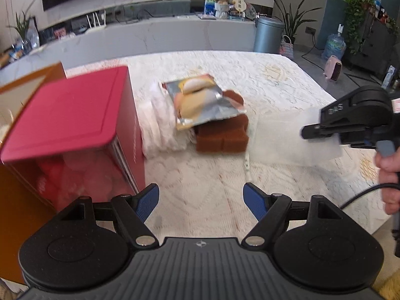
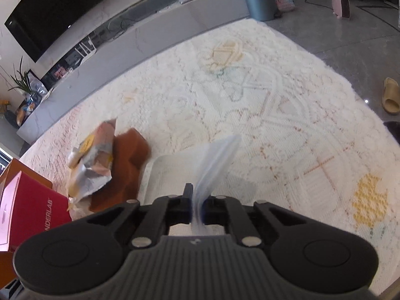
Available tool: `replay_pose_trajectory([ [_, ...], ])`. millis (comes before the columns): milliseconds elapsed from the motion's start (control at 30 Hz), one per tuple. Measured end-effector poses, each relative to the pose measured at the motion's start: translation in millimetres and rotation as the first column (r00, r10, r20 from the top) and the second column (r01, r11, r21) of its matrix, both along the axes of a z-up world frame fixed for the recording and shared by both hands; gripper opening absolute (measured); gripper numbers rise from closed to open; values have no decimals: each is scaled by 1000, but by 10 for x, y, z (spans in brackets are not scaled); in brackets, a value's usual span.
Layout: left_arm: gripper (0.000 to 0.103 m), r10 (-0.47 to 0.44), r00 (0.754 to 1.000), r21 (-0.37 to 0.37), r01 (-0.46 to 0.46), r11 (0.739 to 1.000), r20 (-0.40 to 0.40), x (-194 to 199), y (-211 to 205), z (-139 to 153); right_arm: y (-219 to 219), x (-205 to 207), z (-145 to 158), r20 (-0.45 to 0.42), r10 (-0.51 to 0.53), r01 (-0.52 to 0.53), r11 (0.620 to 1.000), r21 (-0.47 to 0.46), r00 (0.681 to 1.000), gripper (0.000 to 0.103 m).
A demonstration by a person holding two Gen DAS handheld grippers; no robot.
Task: Organize soft objects
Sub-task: 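Lift the white sheet with the right tool while the left tool reaches the silver snack packet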
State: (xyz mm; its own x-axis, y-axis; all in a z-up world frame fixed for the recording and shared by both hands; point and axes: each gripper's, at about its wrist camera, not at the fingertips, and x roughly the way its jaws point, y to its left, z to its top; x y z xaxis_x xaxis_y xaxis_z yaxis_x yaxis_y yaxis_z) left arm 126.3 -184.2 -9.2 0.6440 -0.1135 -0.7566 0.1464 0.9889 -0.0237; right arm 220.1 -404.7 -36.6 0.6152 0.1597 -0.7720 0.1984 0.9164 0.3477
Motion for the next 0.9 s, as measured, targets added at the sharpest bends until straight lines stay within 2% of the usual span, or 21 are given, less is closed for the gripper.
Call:
replay_pose_trajectory([
  [267, 87, 64, 994, 12, -65, 998, 86, 151, -119, 16, -23, -167, 284, 119, 14, -15, 1000, 2, 993, 4],
  [400, 87, 82, 994, 11, -83, 996, 69, 296, -255, 27, -39, -137, 253, 117, 22, -24, 1000, 17, 993, 4],
  [467, 87, 21, 998, 27, -22, 999, 51, 353, -365, 25, -59, -145, 252, 119, 17, -19, 1000, 15, 993, 4],
  [500, 87, 18, 998, 39, -20, 999, 56, 371, -417, 32, -73, -153, 259, 123, 15, -17, 1000, 16, 992, 4],
  [600, 88, 34, 995, 57, -40, 998, 98, 397, -550, 58, -124, -196, 282, 141, 1, -5, 999, 33, 990, 4],
  [900, 88, 103, 989, 34, -107, 994, 102, 717, -640, 101, -183, -269, 263, 123, -28, 27, 1000, 6, 992, 5],
])
